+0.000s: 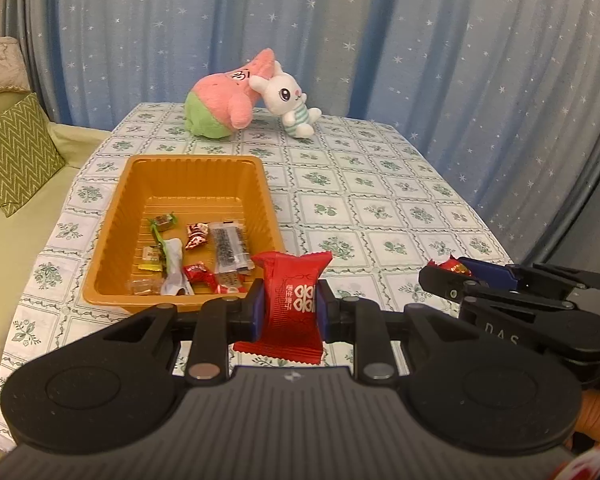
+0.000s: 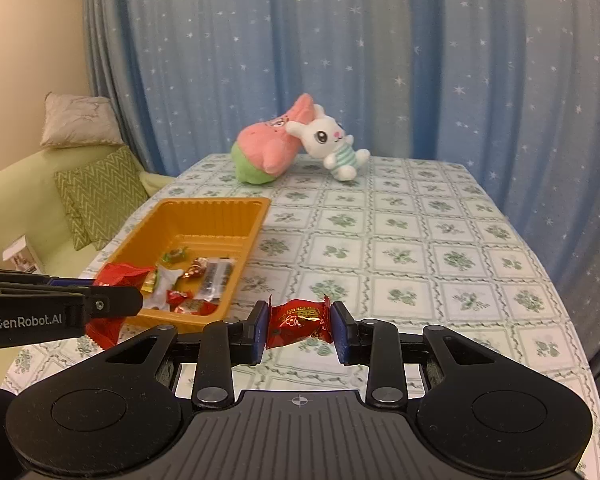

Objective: Organize snacks
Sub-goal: 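Carry both held red candies over the orange tray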

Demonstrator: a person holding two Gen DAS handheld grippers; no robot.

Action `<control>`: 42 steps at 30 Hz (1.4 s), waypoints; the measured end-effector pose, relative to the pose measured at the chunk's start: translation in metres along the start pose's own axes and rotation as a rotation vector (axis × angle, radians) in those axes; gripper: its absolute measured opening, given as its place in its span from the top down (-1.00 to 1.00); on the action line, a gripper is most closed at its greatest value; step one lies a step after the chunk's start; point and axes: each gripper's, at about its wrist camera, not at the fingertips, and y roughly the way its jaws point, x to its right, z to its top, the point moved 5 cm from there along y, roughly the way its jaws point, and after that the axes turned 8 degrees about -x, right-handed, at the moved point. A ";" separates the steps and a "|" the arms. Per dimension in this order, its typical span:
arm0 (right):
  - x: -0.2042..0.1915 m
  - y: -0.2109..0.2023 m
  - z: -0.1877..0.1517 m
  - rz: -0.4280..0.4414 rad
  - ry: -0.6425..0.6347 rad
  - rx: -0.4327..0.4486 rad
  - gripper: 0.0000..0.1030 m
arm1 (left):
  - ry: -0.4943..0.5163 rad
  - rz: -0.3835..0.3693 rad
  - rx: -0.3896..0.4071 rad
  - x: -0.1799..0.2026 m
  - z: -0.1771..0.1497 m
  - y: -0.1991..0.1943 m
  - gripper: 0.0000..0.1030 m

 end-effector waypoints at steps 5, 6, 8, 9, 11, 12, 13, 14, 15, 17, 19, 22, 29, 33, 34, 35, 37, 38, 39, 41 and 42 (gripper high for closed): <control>-0.013 0.007 0.005 0.017 -0.019 -0.004 0.35 | -0.013 0.015 0.000 -0.012 0.001 0.000 0.56; -0.015 0.009 0.006 0.020 -0.022 -0.005 0.35 | -0.015 0.018 -0.001 -0.015 0.001 0.000 0.56; -0.021 0.013 0.008 0.027 -0.030 -0.009 0.35 | -0.018 0.026 -0.003 -0.021 0.001 0.001 0.56; -0.023 0.016 0.009 0.031 -0.034 -0.012 0.35 | -0.021 0.029 -0.004 -0.024 0.002 0.001 0.56; -0.028 0.020 0.010 0.040 -0.043 -0.015 0.35 | -0.024 0.036 -0.009 -0.031 0.003 0.003 0.56; -0.031 0.023 0.011 0.044 -0.048 -0.018 0.35 | -0.024 0.041 -0.011 -0.033 0.003 0.003 0.56; -0.034 0.027 0.012 0.049 -0.053 -0.020 0.35 | -0.025 0.045 -0.013 -0.037 0.004 0.005 0.56; -0.036 0.030 0.013 0.054 -0.055 -0.022 0.35 | -0.027 0.048 -0.014 -0.040 0.005 0.005 0.55; -0.039 0.033 0.015 0.058 -0.058 -0.024 0.35 | -0.029 0.051 -0.014 -0.042 0.005 0.006 0.56; -0.044 0.039 0.017 0.068 -0.065 -0.028 0.35 | -0.035 0.059 -0.015 -0.048 0.007 0.008 0.56; -0.049 0.045 0.019 0.076 -0.072 -0.031 0.35 | -0.040 0.064 -0.018 -0.054 0.009 0.011 0.56; -0.056 0.054 0.024 0.088 -0.081 -0.035 0.35 | -0.042 0.071 -0.023 -0.061 0.013 0.017 0.56; -0.064 0.075 0.036 0.102 -0.096 -0.045 0.35 | -0.046 0.079 -0.031 -0.074 0.023 0.033 0.55; -0.067 0.086 0.041 0.109 -0.099 -0.052 0.35 | -0.049 0.080 -0.035 -0.081 0.028 0.041 0.56; -0.067 0.089 0.043 0.111 -0.099 -0.053 0.35 | -0.048 0.080 -0.036 -0.083 0.029 0.043 0.56; -0.068 0.092 0.044 0.112 -0.099 -0.055 0.35 | -0.048 0.081 -0.037 -0.085 0.031 0.045 0.56; -0.069 0.098 0.047 0.115 -0.102 -0.057 0.35 | -0.046 0.082 -0.039 -0.088 0.034 0.050 0.56; -0.070 0.101 0.049 0.116 -0.104 -0.058 0.35 | -0.045 0.082 -0.040 -0.090 0.035 0.052 0.56; -0.071 0.104 0.051 0.117 -0.106 -0.060 0.35 | -0.045 0.082 -0.042 -0.091 0.036 0.055 0.56; -0.072 0.110 0.054 0.118 -0.111 -0.062 0.35 | -0.043 0.083 -0.045 -0.095 0.039 0.060 0.56; -0.072 0.114 0.055 0.117 -0.114 -0.064 0.35 | -0.041 0.084 -0.047 -0.097 0.041 0.062 0.56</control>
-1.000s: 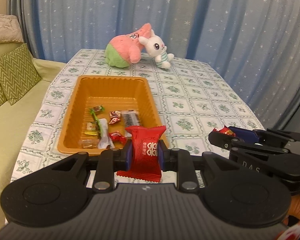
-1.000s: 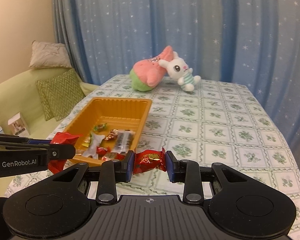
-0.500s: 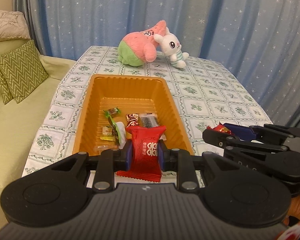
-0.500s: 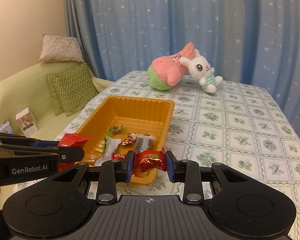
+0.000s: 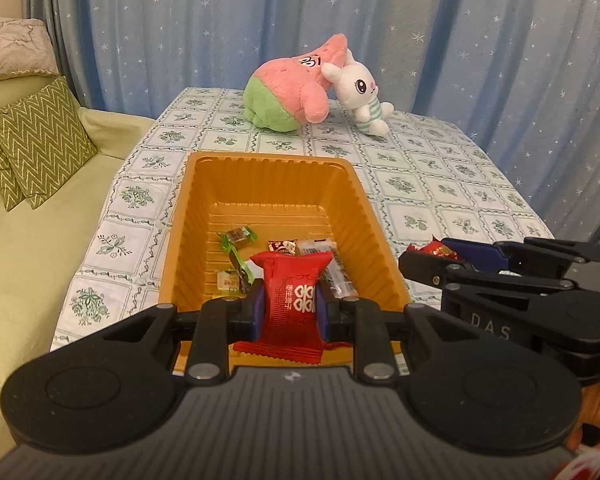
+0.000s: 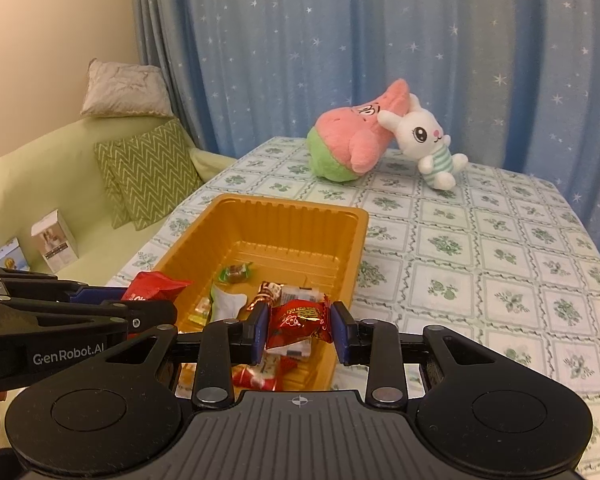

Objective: Organize snacks
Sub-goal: 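Carry both held red candies over the orange tray, then open the left tool to drop the red candy while the right tool releases its candy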

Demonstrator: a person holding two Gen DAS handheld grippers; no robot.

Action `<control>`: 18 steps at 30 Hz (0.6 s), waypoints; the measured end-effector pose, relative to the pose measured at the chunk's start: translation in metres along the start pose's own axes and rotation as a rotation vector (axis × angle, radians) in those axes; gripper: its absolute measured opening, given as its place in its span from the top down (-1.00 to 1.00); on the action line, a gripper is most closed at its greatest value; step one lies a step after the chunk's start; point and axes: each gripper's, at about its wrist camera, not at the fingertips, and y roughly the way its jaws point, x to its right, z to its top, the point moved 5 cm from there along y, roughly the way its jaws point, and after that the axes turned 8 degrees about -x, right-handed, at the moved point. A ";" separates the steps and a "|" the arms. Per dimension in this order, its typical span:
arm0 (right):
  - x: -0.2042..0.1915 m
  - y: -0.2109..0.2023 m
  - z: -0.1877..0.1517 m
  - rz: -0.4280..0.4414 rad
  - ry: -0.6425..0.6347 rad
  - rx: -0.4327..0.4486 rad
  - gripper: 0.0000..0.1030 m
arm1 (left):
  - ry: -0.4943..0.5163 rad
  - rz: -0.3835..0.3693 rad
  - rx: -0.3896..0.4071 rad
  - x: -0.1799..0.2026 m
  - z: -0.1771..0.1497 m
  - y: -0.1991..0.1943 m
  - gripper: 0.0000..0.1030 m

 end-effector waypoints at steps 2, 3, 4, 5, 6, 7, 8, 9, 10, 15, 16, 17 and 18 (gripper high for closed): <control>0.000 0.006 0.004 -0.001 -0.005 -0.003 0.35 | 0.001 0.002 -0.004 -0.003 0.003 0.006 0.56; 0.001 0.010 0.005 0.000 -0.007 -0.005 0.35 | 0.003 0.003 -0.007 -0.005 0.004 0.009 0.56; 0.001 0.013 0.007 0.001 -0.009 -0.008 0.35 | 0.004 0.005 -0.008 -0.007 0.006 0.011 0.56; 0.001 0.016 0.008 0.002 -0.011 -0.011 0.35 | 0.006 0.006 -0.010 -0.008 0.008 0.014 0.56; 0.001 0.019 0.010 0.003 -0.012 -0.013 0.35 | 0.008 0.007 -0.012 -0.010 0.011 0.017 0.56; 0.001 0.022 0.011 0.003 -0.014 -0.015 0.35 | 0.010 0.009 -0.014 -0.011 0.013 0.020 0.56; 0.001 0.025 0.012 0.004 -0.015 -0.017 0.35 | 0.011 0.010 -0.017 -0.012 0.015 0.023 0.55; 0.001 0.028 0.013 0.004 -0.015 -0.019 0.35 | 0.012 0.011 -0.019 -0.014 0.017 0.026 0.55; 0.001 0.031 0.014 0.005 -0.016 -0.022 0.35 | 0.013 0.012 -0.021 -0.016 0.019 0.029 0.55; 0.001 0.044 0.018 0.007 -0.021 -0.032 0.35 | 0.018 0.017 -0.030 -0.022 0.025 0.042 0.55; 0.001 0.047 0.019 0.007 -0.023 -0.034 0.35 | 0.019 0.019 -0.031 -0.024 0.026 0.044 0.55; 0.002 0.049 0.019 0.006 -0.023 -0.037 0.35 | 0.020 0.020 -0.033 -0.025 0.028 0.047 0.55; 0.002 0.051 0.020 0.006 -0.023 -0.038 0.35 | 0.021 0.020 -0.035 -0.026 0.029 0.049 0.56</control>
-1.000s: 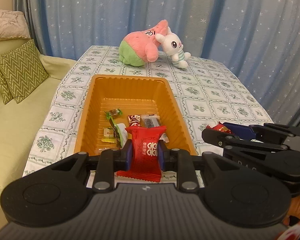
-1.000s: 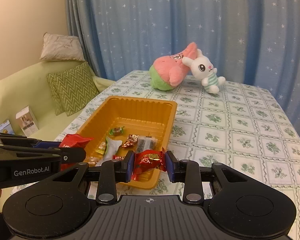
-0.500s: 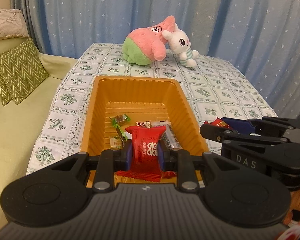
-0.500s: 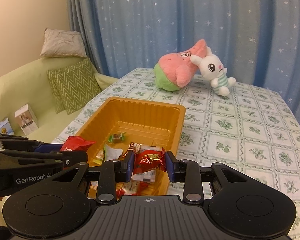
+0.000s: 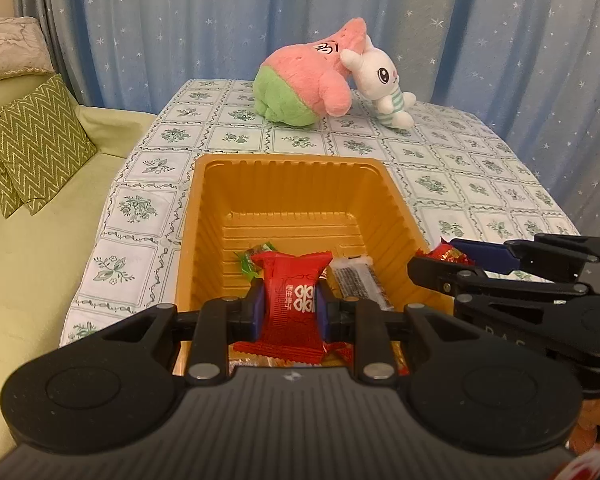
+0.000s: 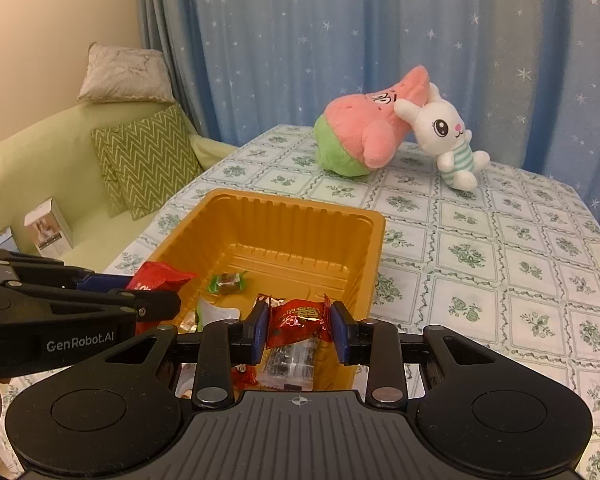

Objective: Organize snacks
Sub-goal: 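Open the left tool to drop the red candy while the right tool releases its candy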

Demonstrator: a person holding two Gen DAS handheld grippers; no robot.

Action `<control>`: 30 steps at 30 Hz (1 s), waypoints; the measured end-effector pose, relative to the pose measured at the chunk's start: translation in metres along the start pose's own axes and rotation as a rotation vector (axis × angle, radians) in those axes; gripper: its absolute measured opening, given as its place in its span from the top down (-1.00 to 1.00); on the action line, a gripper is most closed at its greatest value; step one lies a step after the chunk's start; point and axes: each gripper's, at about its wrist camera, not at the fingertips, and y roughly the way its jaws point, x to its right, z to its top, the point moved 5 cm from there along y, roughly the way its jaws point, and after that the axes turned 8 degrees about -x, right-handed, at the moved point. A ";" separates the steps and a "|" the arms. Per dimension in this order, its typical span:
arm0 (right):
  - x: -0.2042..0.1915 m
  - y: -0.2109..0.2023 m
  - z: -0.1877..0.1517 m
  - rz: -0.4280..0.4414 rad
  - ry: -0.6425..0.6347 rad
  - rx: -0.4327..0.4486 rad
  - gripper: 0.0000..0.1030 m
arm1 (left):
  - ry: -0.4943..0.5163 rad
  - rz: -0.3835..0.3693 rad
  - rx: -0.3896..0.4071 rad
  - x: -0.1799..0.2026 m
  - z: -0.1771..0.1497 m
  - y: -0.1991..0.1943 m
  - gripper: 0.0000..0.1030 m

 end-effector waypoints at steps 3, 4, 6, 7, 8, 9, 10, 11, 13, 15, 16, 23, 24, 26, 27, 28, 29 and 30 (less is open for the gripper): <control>0.002 0.005 0.001 -0.001 0.002 -0.005 0.35 | 0.002 0.001 -0.006 -0.002 0.003 0.006 0.55; 0.002 0.006 0.001 -0.001 0.003 -0.007 0.35 | 0.002 0.001 -0.006 -0.003 0.004 0.008 0.55; 0.003 0.009 0.002 -0.001 0.006 -0.011 0.35 | 0.001 0.000 -0.009 -0.005 0.006 0.012 0.55; 0.004 0.010 0.002 -0.001 0.006 -0.013 0.35 | 0.001 0.000 -0.010 -0.005 0.007 0.013 0.55; 0.004 0.011 0.002 -0.001 0.005 -0.014 0.35 | 0.001 0.000 -0.010 -0.005 0.008 0.015 0.55; 0.005 0.012 0.002 -0.001 0.005 -0.016 0.35 | 0.001 0.001 -0.010 -0.005 0.008 0.016 0.55; 0.005 0.013 0.001 -0.001 0.006 -0.017 0.35 | 0.001 0.001 -0.009 -0.005 0.009 0.016 0.55; 0.005 0.014 0.001 -0.002 0.007 -0.018 0.35 | 0.001 0.001 -0.010 -0.005 0.010 0.018 0.55; 0.006 0.016 0.001 -0.001 0.011 -0.020 0.35 | 0.003 -0.002 -0.014 -0.005 0.011 0.020 0.55; 0.007 0.017 0.001 0.000 0.013 -0.022 0.35 | -0.002 -0.010 -0.018 -0.006 0.011 0.022 0.47; 0.007 0.017 0.001 0.002 0.012 -0.023 0.35 | -0.005 -0.014 -0.020 -0.008 0.011 0.022 0.35; 0.008 0.017 0.000 0.007 0.020 -0.026 0.35 | -0.022 0.005 -0.022 -0.019 0.000 0.014 0.27; 0.008 0.017 0.000 0.008 0.021 -0.026 0.35 | -0.027 0.008 -0.020 -0.021 -0.003 0.012 0.26; 0.007 0.016 0.001 0.010 0.023 -0.025 0.35 | -0.036 0.014 -0.015 -0.024 -0.006 0.007 0.21; 0.006 0.015 0.001 0.012 0.026 -0.023 0.35 | -0.041 0.016 -0.012 -0.026 -0.007 0.005 0.20; 0.005 0.015 0.002 0.016 0.028 -0.020 0.35 | -0.045 0.018 -0.009 -0.027 -0.009 0.003 0.17; 0.004 0.014 0.004 0.023 0.030 -0.018 0.34 | -0.049 0.019 -0.007 -0.029 -0.010 0.001 0.17; 0.002 0.014 0.005 0.029 0.032 -0.013 0.35 | -0.053 0.020 -0.006 -0.031 -0.011 -0.001 0.17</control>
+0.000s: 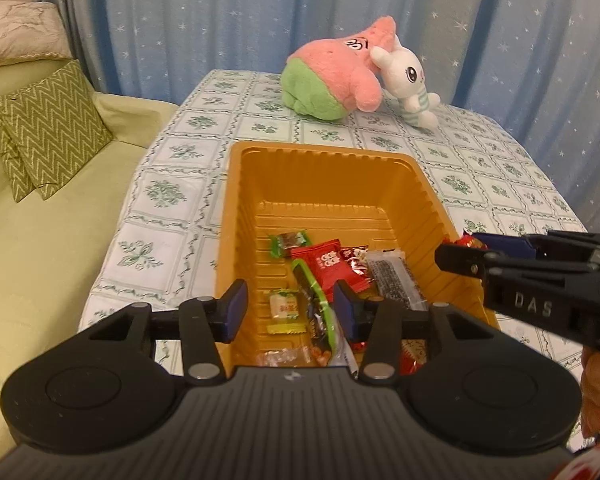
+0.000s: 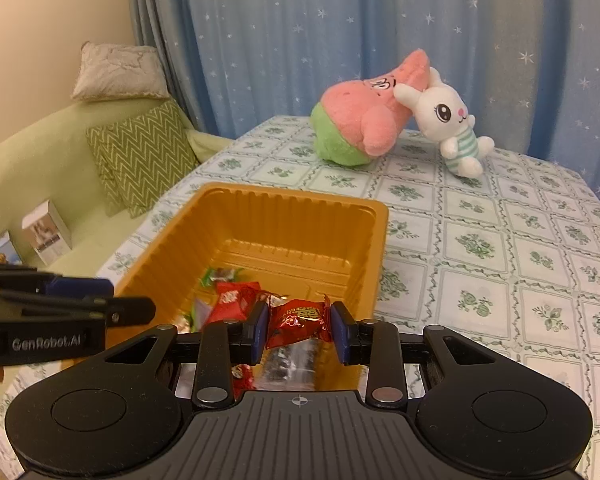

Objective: Organize snacks

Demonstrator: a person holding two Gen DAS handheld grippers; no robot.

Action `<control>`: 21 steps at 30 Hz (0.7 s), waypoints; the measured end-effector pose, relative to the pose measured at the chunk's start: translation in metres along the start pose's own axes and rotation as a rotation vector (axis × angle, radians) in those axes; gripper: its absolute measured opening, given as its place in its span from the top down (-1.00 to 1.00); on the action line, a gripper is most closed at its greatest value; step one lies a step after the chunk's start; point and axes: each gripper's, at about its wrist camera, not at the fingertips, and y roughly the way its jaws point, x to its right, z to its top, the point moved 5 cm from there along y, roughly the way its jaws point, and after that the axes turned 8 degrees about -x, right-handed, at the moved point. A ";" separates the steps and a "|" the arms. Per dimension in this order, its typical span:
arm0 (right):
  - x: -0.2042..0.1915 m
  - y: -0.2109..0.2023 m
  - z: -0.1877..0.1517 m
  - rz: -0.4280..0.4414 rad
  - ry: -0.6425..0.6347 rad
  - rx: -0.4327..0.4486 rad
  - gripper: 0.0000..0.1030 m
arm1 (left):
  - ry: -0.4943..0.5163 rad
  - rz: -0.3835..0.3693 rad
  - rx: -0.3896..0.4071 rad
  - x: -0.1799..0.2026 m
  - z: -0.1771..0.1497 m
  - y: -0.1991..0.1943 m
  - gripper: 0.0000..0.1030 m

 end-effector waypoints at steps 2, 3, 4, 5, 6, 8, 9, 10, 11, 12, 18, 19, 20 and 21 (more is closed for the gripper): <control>-0.005 -0.002 0.004 0.039 -0.004 0.020 0.34 | -0.013 0.002 0.004 -0.005 -0.002 -0.004 0.14; -0.008 -0.001 0.007 0.059 -0.006 0.019 0.24 | -0.020 0.003 0.006 -0.007 -0.003 -0.006 0.11; -0.009 -0.001 0.009 0.064 -0.002 0.013 0.10 | -0.027 0.006 0.007 -0.009 -0.004 -0.008 0.07; -0.011 -0.001 0.011 0.066 0.006 0.017 -0.28 | -0.034 0.008 0.008 -0.011 -0.005 -0.009 0.05; -0.011 -0.004 0.012 0.077 0.014 0.032 -0.47 | -0.040 0.010 0.009 -0.013 -0.007 -0.011 0.03; -0.011 -0.007 0.013 0.082 0.017 0.035 -0.47 | -0.054 0.013 0.011 -0.016 -0.010 -0.015 -0.01; -0.009 -0.009 0.012 0.074 0.021 0.032 -0.47 | -0.062 0.010 0.011 -0.017 -0.012 -0.017 -0.03; -0.007 -0.011 0.010 0.067 0.028 0.026 -0.47 | -0.072 0.005 0.012 -0.018 -0.014 -0.019 -0.10; -0.005 -0.013 0.007 0.057 0.039 0.019 -0.47 | -0.085 -0.001 0.013 -0.020 -0.017 -0.021 -0.17; -0.002 -0.015 0.003 0.045 0.053 0.010 -0.47 | -0.097 -0.006 0.014 -0.020 -0.019 -0.023 -0.21; 0.012 -0.033 -0.024 0.010 0.130 -0.041 -0.47 | -0.114 0.003 0.054 -0.017 -0.034 -0.043 -0.68; 0.013 -0.037 -0.028 0.009 0.142 -0.045 -0.47 | -0.117 0.003 0.061 -0.017 -0.036 -0.048 -0.75; 0.013 -0.042 -0.032 0.006 0.150 -0.050 -0.47 | -0.117 0.003 0.067 -0.015 -0.038 -0.052 -0.82; 0.013 -0.047 -0.035 0.002 0.155 -0.055 -0.47 | -0.115 0.007 0.075 -0.014 -0.040 -0.057 -0.85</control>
